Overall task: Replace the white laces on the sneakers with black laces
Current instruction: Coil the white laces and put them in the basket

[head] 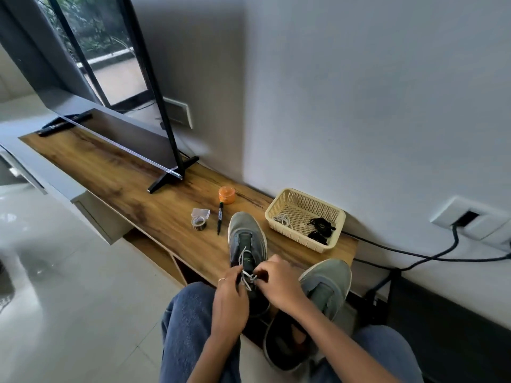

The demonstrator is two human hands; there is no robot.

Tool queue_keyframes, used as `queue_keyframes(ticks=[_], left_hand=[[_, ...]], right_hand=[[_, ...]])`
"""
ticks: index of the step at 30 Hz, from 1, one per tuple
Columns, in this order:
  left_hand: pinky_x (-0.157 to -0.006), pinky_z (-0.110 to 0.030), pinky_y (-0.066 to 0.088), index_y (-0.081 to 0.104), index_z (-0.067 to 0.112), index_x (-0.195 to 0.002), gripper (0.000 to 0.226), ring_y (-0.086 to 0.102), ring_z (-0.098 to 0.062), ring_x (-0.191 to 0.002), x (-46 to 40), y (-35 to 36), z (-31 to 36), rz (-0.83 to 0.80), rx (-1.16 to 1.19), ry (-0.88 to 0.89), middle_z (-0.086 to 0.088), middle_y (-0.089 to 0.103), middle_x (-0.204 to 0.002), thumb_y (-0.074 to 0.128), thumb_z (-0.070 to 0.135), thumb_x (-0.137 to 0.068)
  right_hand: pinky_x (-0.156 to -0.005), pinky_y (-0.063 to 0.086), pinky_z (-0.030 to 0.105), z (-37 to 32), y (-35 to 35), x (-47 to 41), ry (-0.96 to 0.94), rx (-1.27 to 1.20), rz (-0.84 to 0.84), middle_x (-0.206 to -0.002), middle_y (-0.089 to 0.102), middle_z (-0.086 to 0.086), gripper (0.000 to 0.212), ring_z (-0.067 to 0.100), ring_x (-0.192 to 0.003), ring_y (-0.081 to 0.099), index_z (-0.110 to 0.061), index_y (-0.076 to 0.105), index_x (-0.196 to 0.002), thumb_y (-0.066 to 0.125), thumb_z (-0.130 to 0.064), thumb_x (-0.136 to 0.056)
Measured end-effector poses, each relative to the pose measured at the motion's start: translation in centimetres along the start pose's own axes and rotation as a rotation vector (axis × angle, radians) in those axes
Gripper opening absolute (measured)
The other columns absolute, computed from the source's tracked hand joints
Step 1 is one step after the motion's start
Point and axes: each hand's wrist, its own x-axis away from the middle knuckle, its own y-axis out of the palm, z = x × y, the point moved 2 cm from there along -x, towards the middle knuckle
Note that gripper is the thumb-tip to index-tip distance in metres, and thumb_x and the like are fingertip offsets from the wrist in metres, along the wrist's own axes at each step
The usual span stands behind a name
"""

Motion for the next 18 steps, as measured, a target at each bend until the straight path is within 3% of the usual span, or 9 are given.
queue_keyframes(ticks=[3,7,14,16,18], left_hand=[[-0.079,-0.008,0.033,0.053,0.019,-0.132,0.043,0.046,0.003,-0.096,1.6,-0.5,0.4,-0.065,0.011,0.008,0.009,0.056,-0.117,0.041,0.001,-0.095],[-0.073,0.000,0.033,0.054,0.019,-0.128,0.041,0.047,0.004,-0.094,2.8,-1.1,1.2,-0.078,0.037,0.052,0.012,0.054,-0.112,0.040,-0.001,-0.095],[-0.104,-0.028,0.038,0.041,0.022,-0.143,0.045,0.046,-0.011,-0.127,2.5,-2.5,1.8,-0.051,0.033,0.041,0.007,0.052,-0.135,0.044,0.014,-0.099],[-0.106,-0.028,0.037,0.042,0.024,-0.142,0.043,0.044,-0.006,-0.127,2.3,-2.8,2.9,-0.054,0.059,0.106,0.013,0.049,-0.134,0.045,0.019,-0.100],[-0.098,-0.025,0.043,0.054,0.026,-0.131,0.032,0.051,0.000,-0.114,2.3,-2.9,4.7,-0.066,0.113,0.204,0.017,0.056,-0.123,0.049,0.018,-0.100]], right_hand=[[-0.079,0.035,0.029,-0.7,1.3,0.3,-0.024,0.219,0.018,-0.115,0.046,0.003,0.027,0.023,-0.107,0.045,-0.020,0.063,-0.119,0.058,-0.025,-0.093],[-0.077,0.032,0.027,-1.5,1.9,-0.5,0.041,0.241,0.061,-0.118,0.046,0.003,0.022,0.022,-0.111,0.041,-0.020,0.066,-0.110,0.059,-0.031,-0.092],[-0.082,0.044,0.034,-2.6,-0.9,0.0,0.036,-0.040,0.086,-0.094,0.058,-0.006,0.020,0.014,-0.096,0.052,-0.019,0.068,-0.086,0.059,-0.036,-0.091],[-0.076,0.046,0.034,-3.2,-3.0,1.3,-0.022,-0.155,0.032,-0.082,0.063,-0.005,0.020,0.010,-0.080,0.057,-0.019,0.066,-0.080,0.059,-0.034,-0.091],[-0.070,0.045,0.030,-3.6,-5.3,2.9,-0.059,-0.252,0.020,-0.080,0.066,-0.002,0.019,0.008,-0.072,0.057,-0.019,0.064,-0.080,0.058,-0.031,-0.093]])
